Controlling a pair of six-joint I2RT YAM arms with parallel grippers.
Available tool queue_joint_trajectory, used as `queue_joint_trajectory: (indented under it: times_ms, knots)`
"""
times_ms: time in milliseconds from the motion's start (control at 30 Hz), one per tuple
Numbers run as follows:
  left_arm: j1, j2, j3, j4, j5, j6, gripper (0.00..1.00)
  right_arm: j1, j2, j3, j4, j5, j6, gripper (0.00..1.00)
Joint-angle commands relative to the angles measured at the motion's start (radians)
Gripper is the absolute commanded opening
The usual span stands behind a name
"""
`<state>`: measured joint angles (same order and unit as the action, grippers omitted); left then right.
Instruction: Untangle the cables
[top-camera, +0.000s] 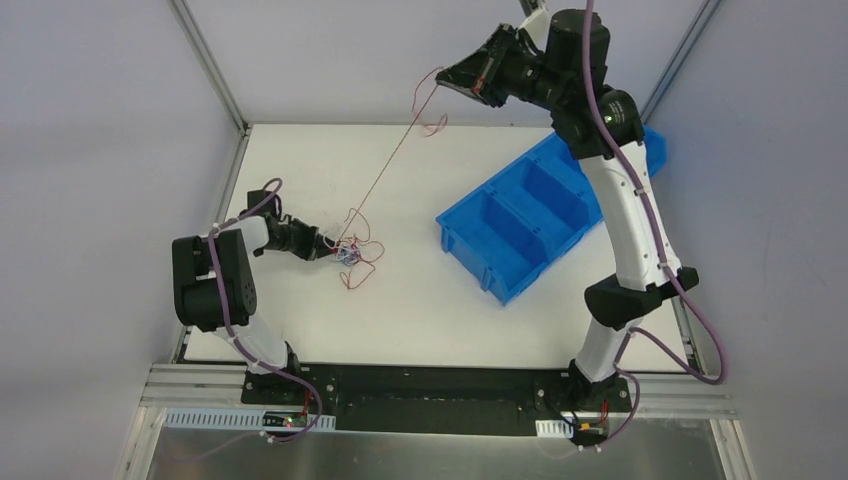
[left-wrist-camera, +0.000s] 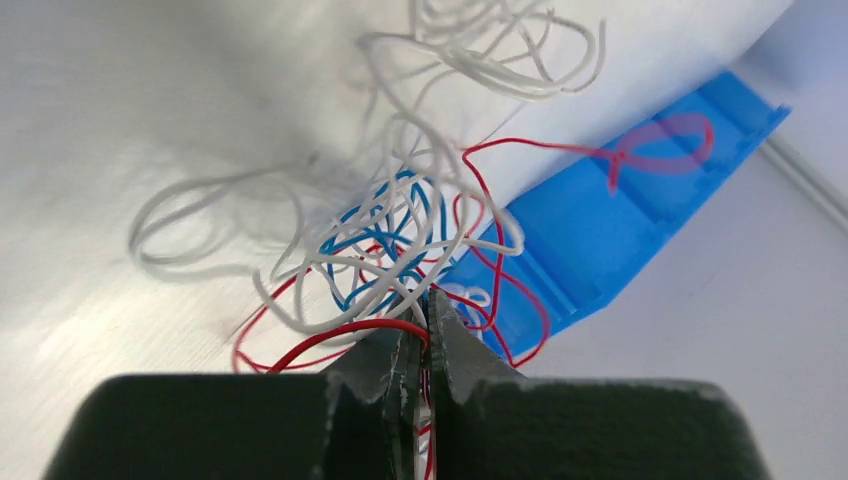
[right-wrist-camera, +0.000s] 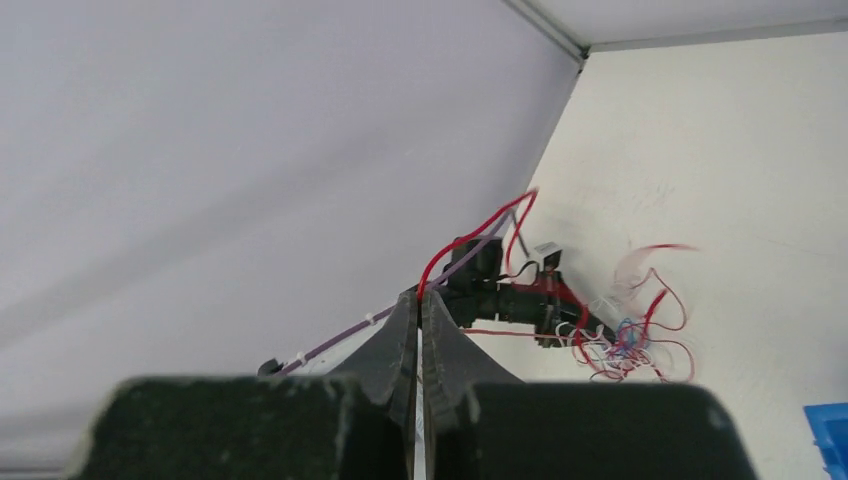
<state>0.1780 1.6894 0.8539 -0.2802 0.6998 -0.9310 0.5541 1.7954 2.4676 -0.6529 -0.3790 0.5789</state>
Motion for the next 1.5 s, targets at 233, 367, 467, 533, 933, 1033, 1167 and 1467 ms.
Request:
queue_joint_trajectory:
  times_ms: [233, 367, 467, 533, 933, 1033, 1167, 1467]
  knots:
    - [0.152, 0.026, 0.029, -0.2, -0.28, 0.119, 0.19, -0.302, -0.222, 0.049, 0.35, 0.004, 0.187, 0.0]
    - [0.153, 0.016, 0.035, -0.2, -0.276, 0.121, 0.38, -0.344, -0.229, 0.047, 0.36, -0.004, 0.21, 0.0]
    - [0.152, 0.004, 0.045, -0.198, -0.238, 0.143, 0.16, -0.359, -0.222, 0.043, 0.342, -0.02, 0.214, 0.0]
    - [0.152, -0.036, 0.057, -0.194, -0.206, 0.165, 0.07, -0.357, -0.209, 0.019, 0.326, -0.066, 0.227, 0.0]
    - [0.14, -0.119, 0.104, -0.258, -0.179, 0.185, 0.13, 0.159, -0.004, -0.423, -0.07, 0.155, -0.131, 0.61]
    - [0.14, -0.119, 0.084, -0.258, -0.177, 0.195, 0.13, 0.216, 0.149, -0.325, -0.15, 0.18, -0.194, 0.68]
    - [0.14, -0.12, 0.066, -0.258, -0.173, 0.203, 0.12, 0.268, 0.376, -0.099, -0.296, 0.157, -0.255, 0.69]
    - [0.14, -0.106, 0.064, -0.259, -0.171, 0.208, 0.11, 0.325, 0.528, -0.077, -0.31, 0.085, -0.24, 0.68]
